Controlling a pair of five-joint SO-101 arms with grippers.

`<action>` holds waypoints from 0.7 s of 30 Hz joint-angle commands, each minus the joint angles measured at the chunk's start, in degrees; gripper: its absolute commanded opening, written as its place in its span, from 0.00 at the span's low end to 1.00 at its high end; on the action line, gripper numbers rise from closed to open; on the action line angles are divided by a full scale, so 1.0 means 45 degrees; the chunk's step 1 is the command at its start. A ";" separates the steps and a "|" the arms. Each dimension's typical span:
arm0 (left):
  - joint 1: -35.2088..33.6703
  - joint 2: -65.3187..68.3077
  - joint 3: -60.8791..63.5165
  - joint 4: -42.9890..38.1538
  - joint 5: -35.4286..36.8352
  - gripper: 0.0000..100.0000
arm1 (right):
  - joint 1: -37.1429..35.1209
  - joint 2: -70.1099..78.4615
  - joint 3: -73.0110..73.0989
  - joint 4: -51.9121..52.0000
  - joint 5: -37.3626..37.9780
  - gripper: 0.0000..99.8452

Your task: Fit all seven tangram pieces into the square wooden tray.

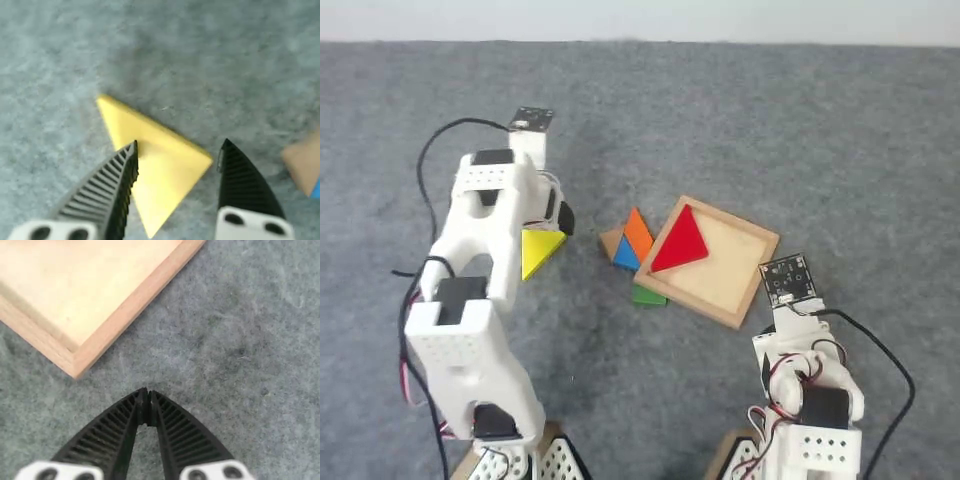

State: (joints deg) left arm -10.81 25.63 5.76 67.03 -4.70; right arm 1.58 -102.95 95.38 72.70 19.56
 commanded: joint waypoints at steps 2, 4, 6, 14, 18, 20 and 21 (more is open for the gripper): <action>-0.0684 0.0098 0.0186 0.0215 -0.0527 0.24 | -0.0068 -0.0244 0.0234 0.0166 -0.0020 0.01; -0.0684 0.0098 0.0186 0.0254 -0.0586 0.24 | -0.0068 -0.0244 0.0234 0.0166 -0.0020 0.01; -0.0625 0.0098 0.0186 0.0293 -0.0606 0.24 | -0.0068 -0.0244 0.0234 0.0166 -0.0020 0.01; -0.1328 -0.0430 0.0225 0.0293 -0.0879 0.23 | -0.0068 -0.0244 0.0234 0.0166 -0.0020 0.01; -0.1758 -0.2403 0.0908 -0.0215 -0.1133 0.16 | -0.0068 -0.0244 0.0234 0.0166 -0.0020 0.01; -0.1778 -0.3731 0.1573 -0.0274 -0.1328 0.10 | -0.0068 -0.0244 0.0234 0.0166 -0.0020 0.01; -0.1778 -0.4317 0.1846 -0.0274 -0.1348 0.09 | -0.0068 -0.0244 0.0234 0.0166 -0.0020 0.01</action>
State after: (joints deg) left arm -18.37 16.22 12.35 67.03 -9.54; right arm 1.58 -102.95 95.38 72.70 19.56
